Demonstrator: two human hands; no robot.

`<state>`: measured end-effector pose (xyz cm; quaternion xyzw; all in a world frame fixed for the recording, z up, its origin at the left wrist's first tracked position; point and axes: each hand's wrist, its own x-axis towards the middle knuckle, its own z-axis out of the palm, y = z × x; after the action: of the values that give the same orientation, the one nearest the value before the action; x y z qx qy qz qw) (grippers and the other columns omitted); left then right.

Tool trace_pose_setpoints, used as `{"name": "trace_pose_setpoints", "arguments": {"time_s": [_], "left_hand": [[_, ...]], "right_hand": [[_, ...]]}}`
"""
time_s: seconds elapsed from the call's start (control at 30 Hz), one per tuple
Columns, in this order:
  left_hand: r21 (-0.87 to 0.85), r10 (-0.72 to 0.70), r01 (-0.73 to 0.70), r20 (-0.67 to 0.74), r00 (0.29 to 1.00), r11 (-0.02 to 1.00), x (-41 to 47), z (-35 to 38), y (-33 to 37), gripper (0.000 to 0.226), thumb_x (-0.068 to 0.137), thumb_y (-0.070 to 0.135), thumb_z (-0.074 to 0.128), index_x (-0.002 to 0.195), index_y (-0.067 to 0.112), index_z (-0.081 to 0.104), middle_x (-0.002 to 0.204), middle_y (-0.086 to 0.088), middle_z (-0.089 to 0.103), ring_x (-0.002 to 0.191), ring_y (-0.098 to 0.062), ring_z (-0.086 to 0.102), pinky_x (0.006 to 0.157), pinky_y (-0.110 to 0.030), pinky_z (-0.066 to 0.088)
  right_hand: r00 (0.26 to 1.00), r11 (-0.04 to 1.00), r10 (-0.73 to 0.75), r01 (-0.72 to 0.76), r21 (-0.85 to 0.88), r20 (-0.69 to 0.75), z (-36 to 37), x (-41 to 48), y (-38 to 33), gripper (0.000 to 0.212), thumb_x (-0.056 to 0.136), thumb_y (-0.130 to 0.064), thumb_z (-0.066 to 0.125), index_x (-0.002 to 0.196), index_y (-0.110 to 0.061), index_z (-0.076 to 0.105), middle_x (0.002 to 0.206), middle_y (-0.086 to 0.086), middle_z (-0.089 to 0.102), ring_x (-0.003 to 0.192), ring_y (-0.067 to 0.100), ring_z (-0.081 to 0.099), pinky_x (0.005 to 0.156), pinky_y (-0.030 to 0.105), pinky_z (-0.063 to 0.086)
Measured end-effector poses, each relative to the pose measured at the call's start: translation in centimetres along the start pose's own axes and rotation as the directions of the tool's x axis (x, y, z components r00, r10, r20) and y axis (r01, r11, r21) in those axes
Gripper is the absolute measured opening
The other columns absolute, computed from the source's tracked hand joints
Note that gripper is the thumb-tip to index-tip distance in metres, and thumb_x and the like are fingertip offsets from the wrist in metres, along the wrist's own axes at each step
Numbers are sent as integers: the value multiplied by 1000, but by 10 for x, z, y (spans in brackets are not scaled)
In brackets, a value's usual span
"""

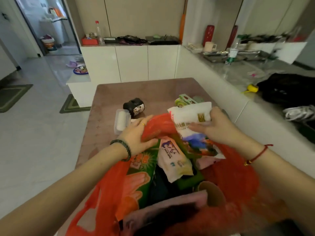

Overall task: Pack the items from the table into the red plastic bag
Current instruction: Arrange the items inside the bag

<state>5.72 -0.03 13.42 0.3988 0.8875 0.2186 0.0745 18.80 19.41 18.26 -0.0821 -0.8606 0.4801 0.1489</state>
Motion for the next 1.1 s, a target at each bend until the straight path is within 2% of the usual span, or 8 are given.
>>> {"name": "trace_pose_setpoints", "arguments": {"time_s": [0.13, 0.3, 0.43, 0.6, 0.73, 0.93, 1.03, 1.1], "left_hand": [[260, -178, 158, 56, 982, 953, -3, 12, -17, 72, 85, 39, 53, 144, 21, 16, 133, -11, 49, 116, -28, 52, 90, -34, 44], [2, -237, 239, -105, 966, 971, 5, 5, -21, 32, 91, 27, 48, 118, 11, 53, 108, -15, 64, 98, -32, 59, 79, -33, 46], [-175, -170, 135, -205, 964, 975, 16, -9, -12, 5, 91, 18, 49, 89, 17, 55, 77, 1, 54, 80, -19, 50, 57, -21, 37], [-317, -111, 43, -199, 974, 948, 26, -16, -11, 8, 88, 11, 52, 86, 18, 54, 86, -6, 56, 79, -16, 52, 59, -7, 36], [-332, -91, 54, -96, 991, 942, 28, -15, -22, 5, 88, 14, 55, 85, 18, 56, 78, 4, 56, 71, -1, 50, 58, 2, 40], [-359, 60, 1, 159, 985, 933, 31, -16, -34, 14, 78, 35, 66, 88, 31, 57, 93, 2, 66, 82, 4, 61, 68, -2, 46], [-351, 46, 67, 303, 952, 934, 34, -21, -44, 64, 44, 88, 50, 89, 42, 58, 96, 13, 66, 86, -5, 63, 79, -16, 50], [-379, -37, 167, 327, 944, 910, 39, -28, -54, 73, 36, 94, 40, 86, 43, 60, 89, 17, 64, 85, -3, 61, 80, -20, 51]], "right_hand": [[972, 922, -12, 102, -374, 236, -2, -28, 26, 37, 71, -13, 75, 101, -30, 62, 104, -11, 67, 99, 7, 62, 87, 39, 51], [980, 846, -16, 117, -521, 196, 6, -53, 57, 45, 71, -12, 67, 107, -38, 57, 100, -13, 71, 93, 9, 66, 72, 40, 54], [943, 703, -332, 259, -663, 17, 33, -48, 46, 55, 55, -6, 66, 103, -33, 64, 98, -11, 73, 83, 15, 70, 62, 23, 55], [831, 476, -508, 490, -730, 226, 65, -26, 46, 25, 75, -28, 63, 99, -25, 71, 104, -6, 72, 96, 18, 69, 81, 31, 56], [872, 553, -146, 463, -693, 467, 80, -24, 67, 76, 44, -24, 80, 115, -35, 55, 119, -14, 65, 110, 14, 63, 87, 31, 52], [768, 729, -39, 460, -508, 640, 62, -23, 61, 73, 83, -39, 53, 145, -38, 14, 157, -13, 4, 144, 6, -1, 112, 25, -2], [748, 868, -40, 355, -348, 662, 41, -3, 37, 53, 86, -42, 55, 136, -36, 39, 146, -12, 38, 131, -5, 32, 113, 23, 24], [851, 956, -107, 230, -181, 514, 23, 19, 16, 31, 86, -29, 59, 117, -33, 59, 116, -11, 65, 104, -3, 60, 91, 27, 52]]}}
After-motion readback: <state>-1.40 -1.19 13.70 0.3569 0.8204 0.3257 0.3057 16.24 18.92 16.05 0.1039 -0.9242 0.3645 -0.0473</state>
